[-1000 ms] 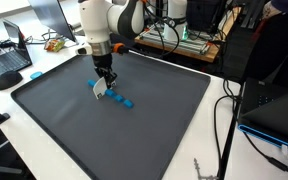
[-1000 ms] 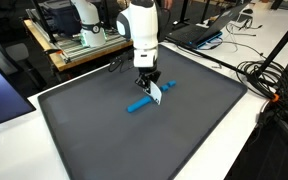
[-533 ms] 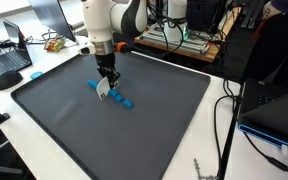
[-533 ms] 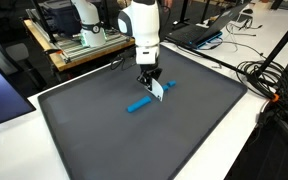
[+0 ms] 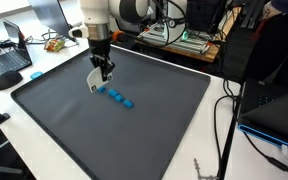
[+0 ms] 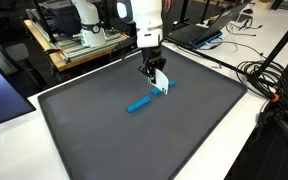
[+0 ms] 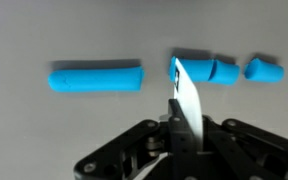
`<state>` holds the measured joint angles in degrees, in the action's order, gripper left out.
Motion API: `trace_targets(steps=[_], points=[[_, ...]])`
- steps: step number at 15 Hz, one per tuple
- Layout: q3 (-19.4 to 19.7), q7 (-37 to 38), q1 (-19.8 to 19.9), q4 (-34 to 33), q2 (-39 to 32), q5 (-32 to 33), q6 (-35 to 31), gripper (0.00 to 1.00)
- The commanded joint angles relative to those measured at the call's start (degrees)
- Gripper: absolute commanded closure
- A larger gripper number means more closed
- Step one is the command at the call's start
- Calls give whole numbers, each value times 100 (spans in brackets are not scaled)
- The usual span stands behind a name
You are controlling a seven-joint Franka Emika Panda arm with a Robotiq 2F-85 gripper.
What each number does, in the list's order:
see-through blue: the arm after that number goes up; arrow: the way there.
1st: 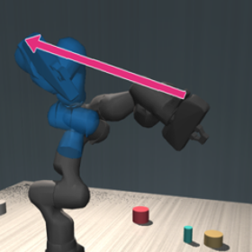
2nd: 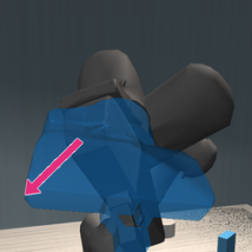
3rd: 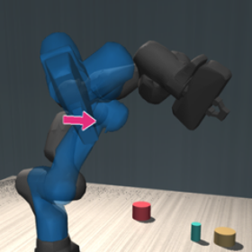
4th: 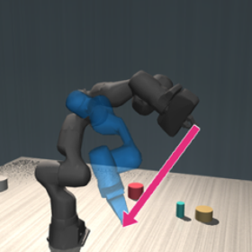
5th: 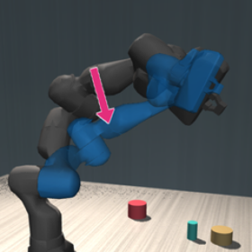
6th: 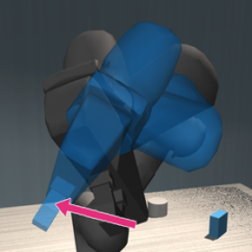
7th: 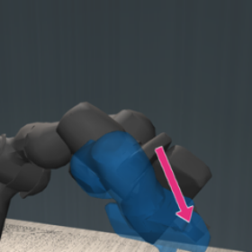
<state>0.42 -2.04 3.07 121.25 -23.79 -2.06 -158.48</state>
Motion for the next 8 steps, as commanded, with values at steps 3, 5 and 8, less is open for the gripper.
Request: trace_targets(steps=[3, 5, 8], points=[[401, 279, -18, -105, 234, 195, 365, 99], [528, 299, 22, -234, 160, 211, 525, 99], [611, 270, 97, -385, 45, 182, 718, 99]])
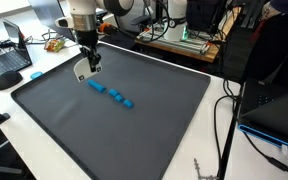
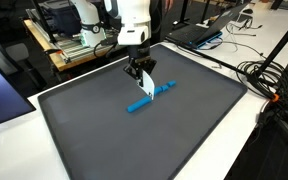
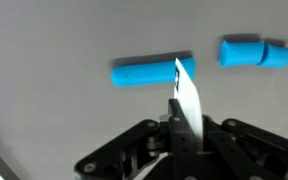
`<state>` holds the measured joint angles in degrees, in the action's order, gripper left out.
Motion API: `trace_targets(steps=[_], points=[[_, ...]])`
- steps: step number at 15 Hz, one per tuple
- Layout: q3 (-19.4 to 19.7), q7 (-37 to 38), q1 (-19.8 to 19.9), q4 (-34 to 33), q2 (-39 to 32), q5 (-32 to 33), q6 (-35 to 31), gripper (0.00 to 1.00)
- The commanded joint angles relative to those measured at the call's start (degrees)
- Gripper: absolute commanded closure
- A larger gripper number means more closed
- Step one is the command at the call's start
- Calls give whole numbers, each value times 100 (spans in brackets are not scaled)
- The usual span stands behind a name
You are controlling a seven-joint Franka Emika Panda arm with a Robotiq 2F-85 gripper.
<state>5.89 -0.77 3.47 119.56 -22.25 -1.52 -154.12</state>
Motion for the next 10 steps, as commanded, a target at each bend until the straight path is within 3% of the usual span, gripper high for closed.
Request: trace_targets(steps=[1, 10], points=[[85, 142, 73, -256, -148, 131, 310, 99], [69, 23, 151, -600, -739, 121, 317, 99]])
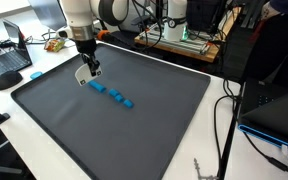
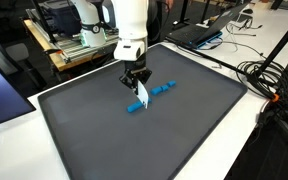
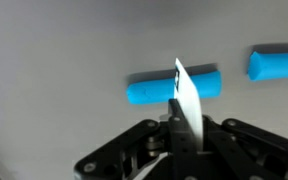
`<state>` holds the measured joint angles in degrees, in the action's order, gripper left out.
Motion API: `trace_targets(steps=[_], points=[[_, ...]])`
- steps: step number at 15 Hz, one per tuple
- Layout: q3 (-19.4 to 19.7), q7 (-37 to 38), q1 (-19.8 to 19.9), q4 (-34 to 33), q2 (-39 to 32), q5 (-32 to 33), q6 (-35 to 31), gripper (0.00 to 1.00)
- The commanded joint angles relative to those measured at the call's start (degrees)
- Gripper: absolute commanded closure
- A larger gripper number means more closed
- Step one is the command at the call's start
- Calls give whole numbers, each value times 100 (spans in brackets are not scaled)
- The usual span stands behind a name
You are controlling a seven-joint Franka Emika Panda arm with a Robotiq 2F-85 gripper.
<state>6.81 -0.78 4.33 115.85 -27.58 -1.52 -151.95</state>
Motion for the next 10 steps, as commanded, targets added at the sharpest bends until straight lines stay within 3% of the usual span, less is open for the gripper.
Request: trace_targets(steps=[1, 10], points=[[-32, 10, 77, -261, -254, 109, 107, 99], [-103, -82, 116, -313, -395, 64, 138, 99]])
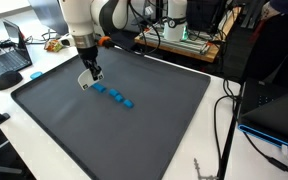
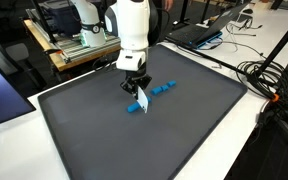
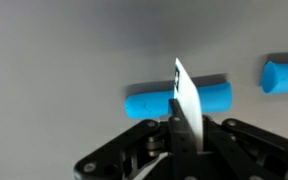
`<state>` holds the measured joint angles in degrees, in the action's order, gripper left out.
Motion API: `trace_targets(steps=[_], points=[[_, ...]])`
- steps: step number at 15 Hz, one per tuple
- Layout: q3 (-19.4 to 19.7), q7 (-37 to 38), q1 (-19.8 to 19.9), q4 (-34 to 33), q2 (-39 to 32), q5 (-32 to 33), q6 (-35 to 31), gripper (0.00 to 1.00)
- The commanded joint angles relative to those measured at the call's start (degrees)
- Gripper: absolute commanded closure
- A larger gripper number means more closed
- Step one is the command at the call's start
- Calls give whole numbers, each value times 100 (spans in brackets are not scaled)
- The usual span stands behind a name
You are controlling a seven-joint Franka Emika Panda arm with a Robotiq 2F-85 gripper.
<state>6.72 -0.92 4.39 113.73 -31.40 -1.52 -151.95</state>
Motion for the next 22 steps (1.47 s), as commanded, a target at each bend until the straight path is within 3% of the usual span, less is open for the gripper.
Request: trace_targets(steps=[1, 9, 22], points=[[-104, -76, 114, -89, 5, 56, 129, 99], [-104, -51, 42, 78, 289, 105, 183, 99], [-101, -7, 42, -117, 22, 159, 395, 99]])
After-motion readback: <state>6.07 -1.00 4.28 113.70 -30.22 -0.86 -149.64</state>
